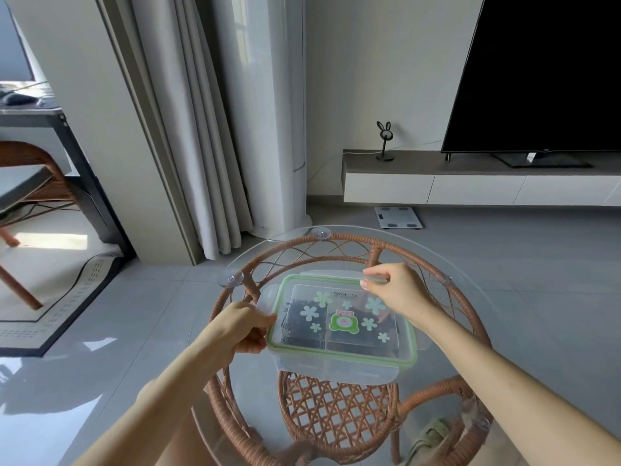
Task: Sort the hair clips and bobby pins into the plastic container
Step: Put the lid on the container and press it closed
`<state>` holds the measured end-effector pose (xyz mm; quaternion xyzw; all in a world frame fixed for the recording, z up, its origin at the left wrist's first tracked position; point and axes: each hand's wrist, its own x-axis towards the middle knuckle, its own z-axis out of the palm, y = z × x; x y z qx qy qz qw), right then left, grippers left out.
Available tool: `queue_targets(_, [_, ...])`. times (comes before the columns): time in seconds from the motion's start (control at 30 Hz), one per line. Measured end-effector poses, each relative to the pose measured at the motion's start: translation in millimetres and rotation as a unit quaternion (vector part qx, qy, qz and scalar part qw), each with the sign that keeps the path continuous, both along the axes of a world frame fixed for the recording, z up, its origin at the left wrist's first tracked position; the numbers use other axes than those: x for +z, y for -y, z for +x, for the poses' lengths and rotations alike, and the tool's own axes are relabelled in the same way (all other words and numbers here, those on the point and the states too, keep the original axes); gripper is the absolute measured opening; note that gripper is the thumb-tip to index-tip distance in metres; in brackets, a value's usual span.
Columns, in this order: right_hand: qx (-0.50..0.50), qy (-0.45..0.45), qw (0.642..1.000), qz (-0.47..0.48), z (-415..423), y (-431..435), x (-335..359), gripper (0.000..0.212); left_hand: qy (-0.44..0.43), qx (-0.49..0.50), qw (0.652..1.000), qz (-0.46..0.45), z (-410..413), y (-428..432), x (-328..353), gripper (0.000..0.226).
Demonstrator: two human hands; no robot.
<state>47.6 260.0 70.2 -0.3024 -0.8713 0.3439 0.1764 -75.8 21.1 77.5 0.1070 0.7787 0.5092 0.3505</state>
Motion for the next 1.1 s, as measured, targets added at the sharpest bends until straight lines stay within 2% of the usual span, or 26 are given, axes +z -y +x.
queue_targets(0.37, [0.025,-0.002,0.998,-0.051,-4.5,-14.9,2.0,0.029,-0.014,-0.05,0.998,-0.046,-9.2,-6.8,5.4,0.011])
queue_targets(0.5, [0.031,0.026,0.999,-0.009,2.1,-8.0,2.6,0.03,-0.005,-0.057,0.996,-0.064,-10.9,-7.1,7.8,0.014])
queue_targets(0.53, [0.025,0.044,0.998,0.027,7.0,-3.8,3.3,0.034,-0.028,-0.049,0.996,-0.067,-11.0,-7.0,7.2,0.02])
queue_targets(0.6, [0.001,0.081,0.986,0.146,23.4,5.3,2.8,0.044,-0.143,-0.044,0.984,-0.099,-10.7,-7.3,4.0,0.032])
queue_targets(0.67, [-0.044,0.107,0.96,0.255,48.1,14.2,-0.9,0.05,-0.278,-0.071,0.946,-0.153,-7.8,-9.6,-1.3,0.036])
queue_targets(0.73, [-0.098,0.154,0.935,0.303,73.7,22.5,-4.1,0.051,-0.345,-0.1,0.915,-0.184,-4.4,-11.7,-6.6,0.029])
queue_targets(0.8, [-0.109,0.189,0.931,0.291,88.9,29.0,-7.6,0.052,-0.377,-0.134,0.894,-0.202,-2.8,-10.8,-11.9,0.024])
queue_targets(0.9, [-0.061,0.216,0.93,0.291,89.0,30.5,-4.9,0.056,-0.407,-0.219,0.861,-0.211,-0.3,-6.0,-14.8,0.043])
queue_targets(0.97, [-0.016,0.221,0.942,0.252,86.2,27.7,-0.1,0.058,-0.432,-0.245,0.844,-0.204,1.4,-4.0,-13.8,0.048])
queue_targets(1.03, [0.032,0.237,0.955,0.175,84.9,26.0,4.2,0.061,-0.438,-0.245,0.843,-0.196,-2.5,-3.9,-13.3,0.053])
queue_targets(1.1, [0.064,0.266,0.953,0.132,84.1,28.1,8.6,0.066,-0.417,-0.252,0.851,-0.196,-8.5,-6.4,-14.4,0.058])
